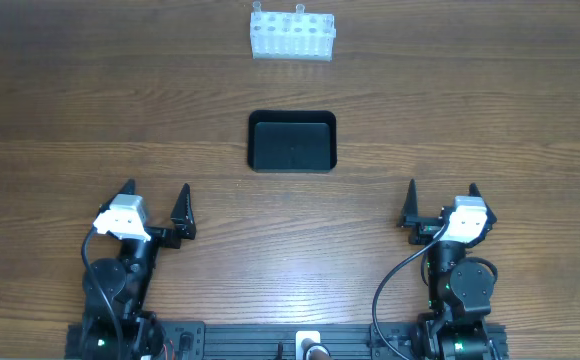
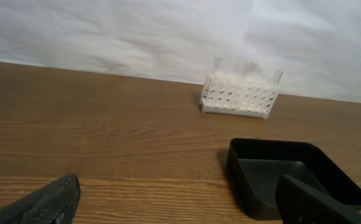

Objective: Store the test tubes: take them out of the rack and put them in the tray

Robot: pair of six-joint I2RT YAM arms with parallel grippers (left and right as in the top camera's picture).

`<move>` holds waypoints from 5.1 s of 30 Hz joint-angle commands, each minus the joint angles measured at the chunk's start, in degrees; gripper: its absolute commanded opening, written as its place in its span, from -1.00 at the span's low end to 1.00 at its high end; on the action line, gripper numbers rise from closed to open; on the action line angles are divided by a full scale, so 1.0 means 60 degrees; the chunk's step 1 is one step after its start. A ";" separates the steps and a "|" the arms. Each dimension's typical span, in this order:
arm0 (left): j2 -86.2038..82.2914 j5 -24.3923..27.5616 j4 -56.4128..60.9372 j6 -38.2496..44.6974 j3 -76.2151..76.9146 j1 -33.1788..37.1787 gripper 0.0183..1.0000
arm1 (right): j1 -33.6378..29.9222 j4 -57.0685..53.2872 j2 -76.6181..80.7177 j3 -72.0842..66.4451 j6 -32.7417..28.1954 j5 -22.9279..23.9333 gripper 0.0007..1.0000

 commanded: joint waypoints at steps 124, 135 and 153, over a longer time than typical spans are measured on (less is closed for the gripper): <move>2.2848 -0.1523 -0.0765 0.0634 1.9121 -0.2142 0.22 | -0.0069 -0.0055 -0.0095 -0.0051 -0.0073 -0.0109 0.99; 2.2848 -0.1523 -0.0805 0.0605 1.9121 -0.2164 -0.07 | -0.0069 -0.0055 -0.0095 -0.0051 -0.0073 -0.0109 0.98; 2.2848 -0.1519 -0.0911 0.0605 1.9121 -0.2167 -0.60 | -0.0069 -0.0055 -0.0095 -0.0051 -0.0073 -0.0109 0.99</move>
